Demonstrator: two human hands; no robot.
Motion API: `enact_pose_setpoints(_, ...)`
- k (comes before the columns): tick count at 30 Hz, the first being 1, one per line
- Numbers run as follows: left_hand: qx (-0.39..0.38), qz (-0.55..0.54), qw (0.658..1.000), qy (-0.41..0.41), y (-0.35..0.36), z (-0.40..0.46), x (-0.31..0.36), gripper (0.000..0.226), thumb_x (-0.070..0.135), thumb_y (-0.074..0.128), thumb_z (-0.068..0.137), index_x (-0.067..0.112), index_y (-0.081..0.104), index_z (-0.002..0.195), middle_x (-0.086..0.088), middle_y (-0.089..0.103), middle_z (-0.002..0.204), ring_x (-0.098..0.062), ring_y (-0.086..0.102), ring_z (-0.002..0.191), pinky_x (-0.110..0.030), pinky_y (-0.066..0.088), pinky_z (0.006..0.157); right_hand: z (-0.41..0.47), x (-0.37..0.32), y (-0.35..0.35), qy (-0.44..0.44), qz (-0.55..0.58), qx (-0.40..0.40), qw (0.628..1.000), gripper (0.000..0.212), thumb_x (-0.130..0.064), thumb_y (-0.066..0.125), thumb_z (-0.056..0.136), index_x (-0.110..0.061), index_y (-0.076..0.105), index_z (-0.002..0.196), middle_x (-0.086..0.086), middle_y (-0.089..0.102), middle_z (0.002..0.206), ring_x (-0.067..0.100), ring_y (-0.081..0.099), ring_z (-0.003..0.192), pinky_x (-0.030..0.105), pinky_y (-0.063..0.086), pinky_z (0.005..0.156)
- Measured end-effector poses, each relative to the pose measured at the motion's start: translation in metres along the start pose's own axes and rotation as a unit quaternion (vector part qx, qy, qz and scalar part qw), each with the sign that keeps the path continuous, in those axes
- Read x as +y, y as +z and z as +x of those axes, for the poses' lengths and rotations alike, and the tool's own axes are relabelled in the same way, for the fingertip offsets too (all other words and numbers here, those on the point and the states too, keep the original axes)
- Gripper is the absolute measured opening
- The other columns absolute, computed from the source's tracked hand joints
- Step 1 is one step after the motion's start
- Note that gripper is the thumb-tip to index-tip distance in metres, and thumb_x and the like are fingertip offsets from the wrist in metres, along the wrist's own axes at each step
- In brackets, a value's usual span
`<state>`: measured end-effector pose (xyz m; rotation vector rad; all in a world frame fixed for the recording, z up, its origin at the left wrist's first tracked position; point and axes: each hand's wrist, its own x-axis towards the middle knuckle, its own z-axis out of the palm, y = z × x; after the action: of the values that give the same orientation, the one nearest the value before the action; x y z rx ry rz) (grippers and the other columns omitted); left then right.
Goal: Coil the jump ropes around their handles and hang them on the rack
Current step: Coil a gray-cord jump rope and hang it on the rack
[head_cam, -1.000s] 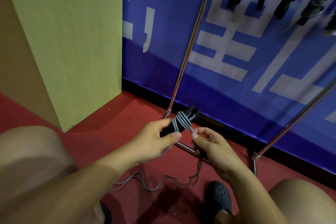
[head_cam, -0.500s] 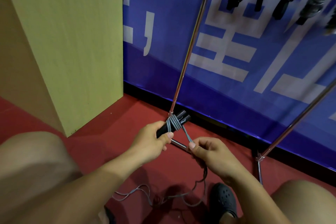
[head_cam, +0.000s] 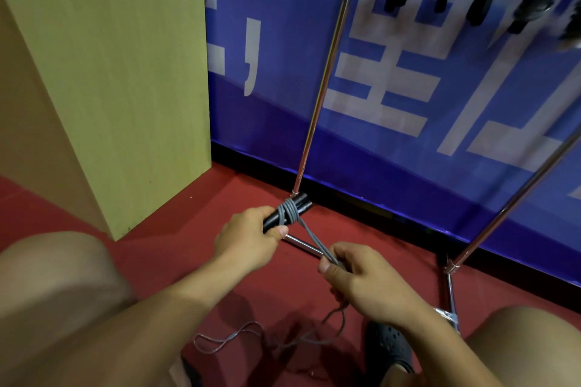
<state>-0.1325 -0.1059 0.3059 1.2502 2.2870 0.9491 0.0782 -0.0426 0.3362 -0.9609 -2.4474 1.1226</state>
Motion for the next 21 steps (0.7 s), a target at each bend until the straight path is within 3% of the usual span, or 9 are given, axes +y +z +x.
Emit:
enact_pose_setpoints(4,-0.006,0.075,0.997,0.000,0.003,0.007,0.001,0.024,0.055,0.062,0.085,0.044,0.060,0.106,0.013,0.071,0.085,-0.019,0.070,0.086,-0.034,0.054,0.077,0.002,0.002,-0.002,-0.011,0.025,0.027,0.999,0.034,-0.041,0.057,0.091,-0.009,0.060,0.082,-0.009,0.045,0.058,0.012,0.054,0.055,0.047,0.058,0.062)
enact_pose_setpoints(8,-0.070,0.160,0.985,0.016,0.005,0.000,0.003,0.033,0.053,0.065,0.088,0.045,0.060,0.120,0.010,0.070,0.107,-0.023,0.066,0.104,-0.030,0.045,0.077,0.001,0.005,-0.003,-0.048,-0.043,0.067,0.996,0.030,-0.039,0.055,0.096,-0.014,0.062,0.082,-0.007,0.047,0.061,0.004,0.042,0.058,0.040,0.043,0.060)
enact_pose_setpoints(12,-0.093,0.215,0.972,0.021,0.009,0.000,0.001,0.040,0.052,0.066,0.088,0.045,0.057,0.127,0.010,0.068,0.116,-0.022,0.064,0.108,-0.031,0.041,0.076,-0.001,0.004,0.003,-0.047,-0.089,0.054,0.993,0.029,-0.038,0.056,0.096,-0.016,0.060,0.078,-0.005,0.045,0.060,0.005,0.038,0.057,0.038,0.038,0.059)
enact_pose_setpoints(17,-0.152,0.222,0.961,0.063,0.010,-0.001,0.004,0.033,0.049,0.066,0.088,0.044,0.060,0.120,0.009,0.068,0.111,-0.022,0.065,0.103,-0.031,0.043,0.075,0.001,0.004,0.004,-0.042,-0.083,0.068,0.993,0.022,-0.036,0.058,0.095,-0.020,0.067,0.084,-0.004,0.056,0.063,0.010,0.048,0.059,0.039,0.043,0.063)
enact_pose_setpoints(21,-0.212,0.234,0.932,0.178,0.008,-0.014,0.014,0.027,0.044,0.064,0.091,0.039,0.059,0.118,0.009,0.065,0.112,-0.022,0.061,0.106,-0.029,0.036,0.073,0.004,0.004,0.003,-0.031,-0.043,0.113,0.992,0.025,-0.040,0.057,0.090,-0.019,0.067,0.078,-0.003,0.063,0.065,0.010,0.055,0.060,0.039,0.048,0.063)
